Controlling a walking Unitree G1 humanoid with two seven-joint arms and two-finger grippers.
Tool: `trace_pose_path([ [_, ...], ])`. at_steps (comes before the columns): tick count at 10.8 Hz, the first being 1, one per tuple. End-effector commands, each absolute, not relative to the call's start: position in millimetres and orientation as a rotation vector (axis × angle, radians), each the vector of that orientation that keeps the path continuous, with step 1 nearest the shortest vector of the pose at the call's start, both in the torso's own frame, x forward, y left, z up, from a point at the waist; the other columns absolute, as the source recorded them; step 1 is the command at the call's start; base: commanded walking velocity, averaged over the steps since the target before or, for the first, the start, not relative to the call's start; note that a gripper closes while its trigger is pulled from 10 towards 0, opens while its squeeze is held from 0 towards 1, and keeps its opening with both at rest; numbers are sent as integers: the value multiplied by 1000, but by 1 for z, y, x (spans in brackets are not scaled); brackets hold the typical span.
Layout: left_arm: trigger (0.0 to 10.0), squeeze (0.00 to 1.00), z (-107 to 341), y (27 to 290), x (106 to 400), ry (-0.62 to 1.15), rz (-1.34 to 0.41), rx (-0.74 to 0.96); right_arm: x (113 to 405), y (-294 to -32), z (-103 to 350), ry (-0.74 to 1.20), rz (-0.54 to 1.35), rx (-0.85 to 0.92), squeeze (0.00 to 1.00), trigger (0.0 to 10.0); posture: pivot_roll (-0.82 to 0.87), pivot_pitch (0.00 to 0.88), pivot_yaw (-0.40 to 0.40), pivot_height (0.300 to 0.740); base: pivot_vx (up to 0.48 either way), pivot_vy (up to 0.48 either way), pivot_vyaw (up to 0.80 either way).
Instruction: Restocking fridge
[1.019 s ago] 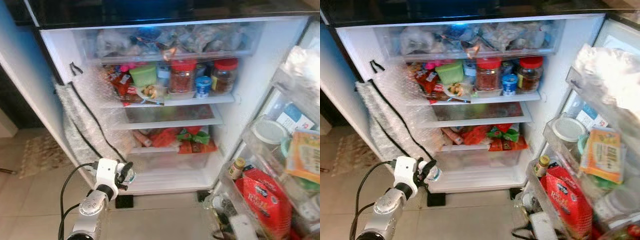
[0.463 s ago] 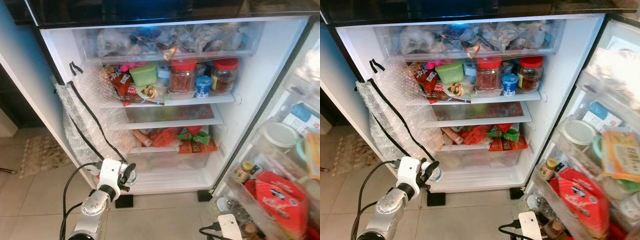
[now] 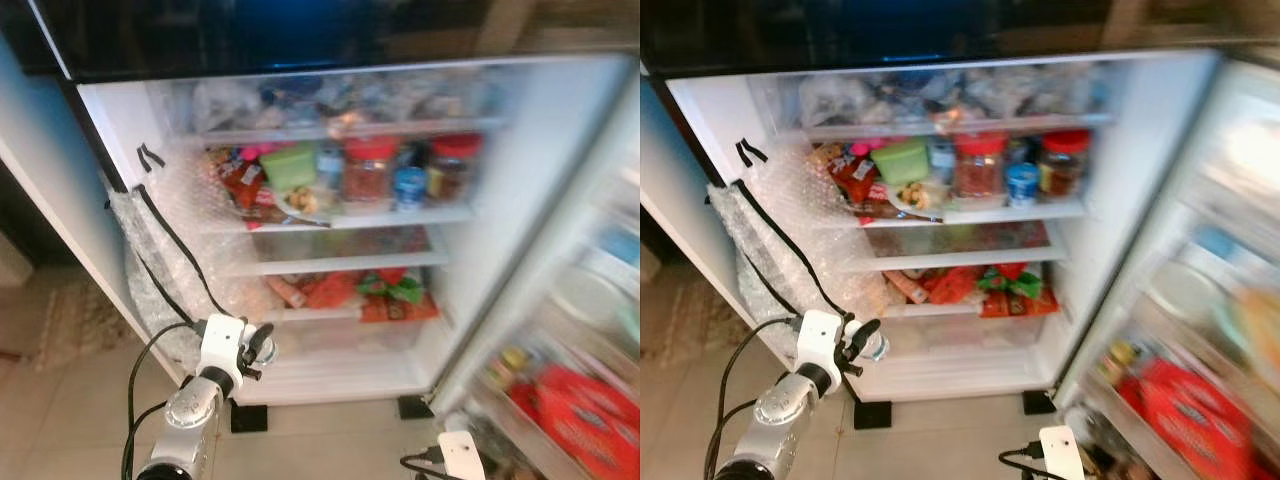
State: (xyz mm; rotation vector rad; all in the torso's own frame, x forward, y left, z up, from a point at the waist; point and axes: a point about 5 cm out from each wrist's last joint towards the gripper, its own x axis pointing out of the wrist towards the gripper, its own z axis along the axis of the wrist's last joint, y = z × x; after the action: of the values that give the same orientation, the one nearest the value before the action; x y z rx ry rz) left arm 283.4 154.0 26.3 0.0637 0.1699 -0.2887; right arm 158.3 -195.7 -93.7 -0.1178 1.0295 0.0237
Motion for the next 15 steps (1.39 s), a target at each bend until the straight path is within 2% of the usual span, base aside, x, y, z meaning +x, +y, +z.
trace_pose_path([
  [1, 10000, 0, 32, 157, 287, 151, -284, 80, 163, -195, -92, 1014, 28, -109, 0, 10000, -31, 3, 17, 740, 352, 0, 0],
  [4, 10000, 0, 31, 157, 286, 155, -287, 78, 163, -197, -92, 1015, 28, -113, 0, 10000, -29, 11, 14, 740, 356, 0, 0],
  [15, 10000, 0, 32, 157, 284, 128, -257, 97, 165, -194, -90, 983, 34, -92, 0, 10000, -33, 26, 12, 740, 0, 0, 0],
])
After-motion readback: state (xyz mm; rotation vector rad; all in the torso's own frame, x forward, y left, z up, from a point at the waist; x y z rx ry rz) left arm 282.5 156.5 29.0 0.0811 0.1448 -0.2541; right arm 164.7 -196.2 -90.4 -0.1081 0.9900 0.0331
